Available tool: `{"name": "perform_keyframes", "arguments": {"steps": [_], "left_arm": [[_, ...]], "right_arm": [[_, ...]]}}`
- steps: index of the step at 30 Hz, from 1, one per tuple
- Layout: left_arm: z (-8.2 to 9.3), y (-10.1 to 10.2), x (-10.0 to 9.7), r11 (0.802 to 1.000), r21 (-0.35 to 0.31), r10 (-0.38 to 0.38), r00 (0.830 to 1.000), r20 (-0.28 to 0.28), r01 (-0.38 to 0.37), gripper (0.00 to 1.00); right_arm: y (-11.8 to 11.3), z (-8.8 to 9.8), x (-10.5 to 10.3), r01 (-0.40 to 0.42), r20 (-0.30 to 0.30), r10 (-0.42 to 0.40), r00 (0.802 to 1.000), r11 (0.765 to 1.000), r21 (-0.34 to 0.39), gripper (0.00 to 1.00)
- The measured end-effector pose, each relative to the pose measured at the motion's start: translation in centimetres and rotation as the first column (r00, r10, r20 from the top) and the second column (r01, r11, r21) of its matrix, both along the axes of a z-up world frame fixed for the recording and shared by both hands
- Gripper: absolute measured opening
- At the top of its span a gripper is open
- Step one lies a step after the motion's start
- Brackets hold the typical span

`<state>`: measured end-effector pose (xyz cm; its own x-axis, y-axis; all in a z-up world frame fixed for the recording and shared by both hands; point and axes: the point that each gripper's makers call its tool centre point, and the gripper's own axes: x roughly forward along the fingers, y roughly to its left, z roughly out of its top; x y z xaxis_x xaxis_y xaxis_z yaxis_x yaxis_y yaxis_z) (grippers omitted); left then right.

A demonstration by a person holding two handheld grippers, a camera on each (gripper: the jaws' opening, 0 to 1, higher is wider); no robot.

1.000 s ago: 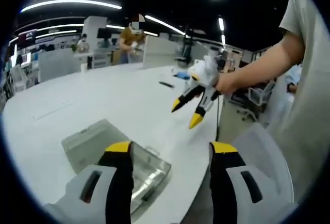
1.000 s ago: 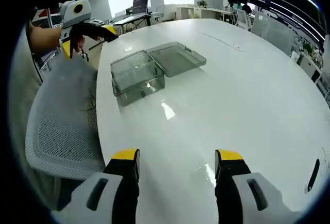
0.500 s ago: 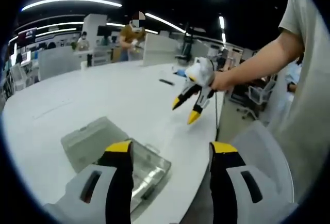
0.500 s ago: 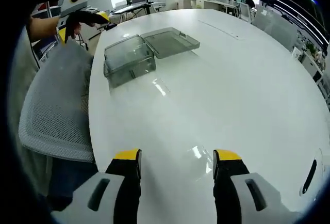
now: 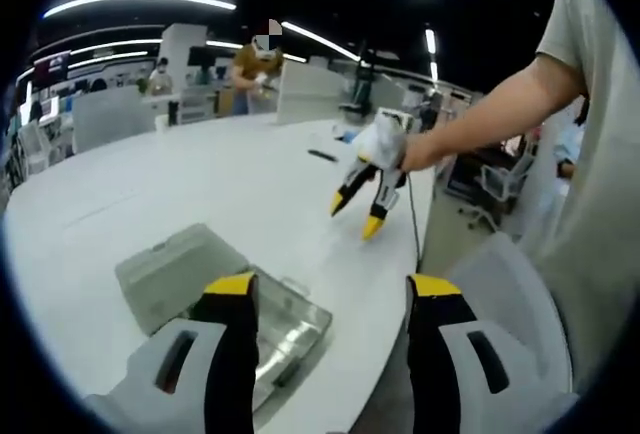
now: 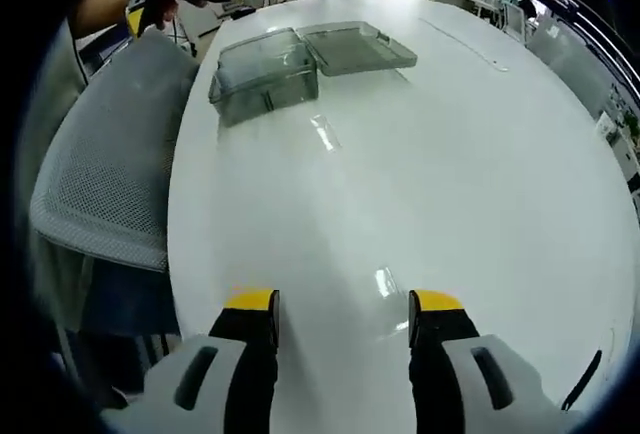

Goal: Insert the divider into the dual guide fixture by aligning both edges with the guide slots and pushing it downward to the bottom, including one-sided entry, uneven engagement, binding, and posture correction.

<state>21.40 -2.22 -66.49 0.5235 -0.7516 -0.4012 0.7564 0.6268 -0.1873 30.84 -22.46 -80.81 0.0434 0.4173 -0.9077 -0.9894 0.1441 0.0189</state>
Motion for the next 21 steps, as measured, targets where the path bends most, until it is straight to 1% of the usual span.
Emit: {"name": "perform_keyframes", "arguments": {"steps": [7, 13, 16, 21], "left_arm": [[-0.2, 0.2, 0.0, 1.0, 0.004, 0.001, 1.0, -0.005, -0.001, 0.57], [-0.3, 0.2, 0.0, 1.0, 0.003, 0.001, 1.0, -0.008, -0.001, 0.57], [-0.2, 0.1, 0.0, 1.0, 0.001, 0.0, 1.0, -0.008, 0.0, 0.57], [-0.2, 0.0, 0.0, 1.0, -0.001, 0.001, 1.0, -0.01, -0.001, 0.57]], "right_arm": [[0.1, -0.4, 0.4, -0.031, -0.009, 0.031, 0.999, 0.999, -0.019, 0.46], [-0.1, -0.3, 0.5, -0.056, -0.01, 0.056, 0.998, 0.998, -0.037, 0.43], [-0.5, -0.5, 0.7, -0.056, -0.013, 0.055, 0.998, 0.997, -0.052, 0.42], [-1.2, -0.6, 0.7, -0.081, -0.01, 0.081, 0.997, 0.993, -0.081, 0.39]]}}
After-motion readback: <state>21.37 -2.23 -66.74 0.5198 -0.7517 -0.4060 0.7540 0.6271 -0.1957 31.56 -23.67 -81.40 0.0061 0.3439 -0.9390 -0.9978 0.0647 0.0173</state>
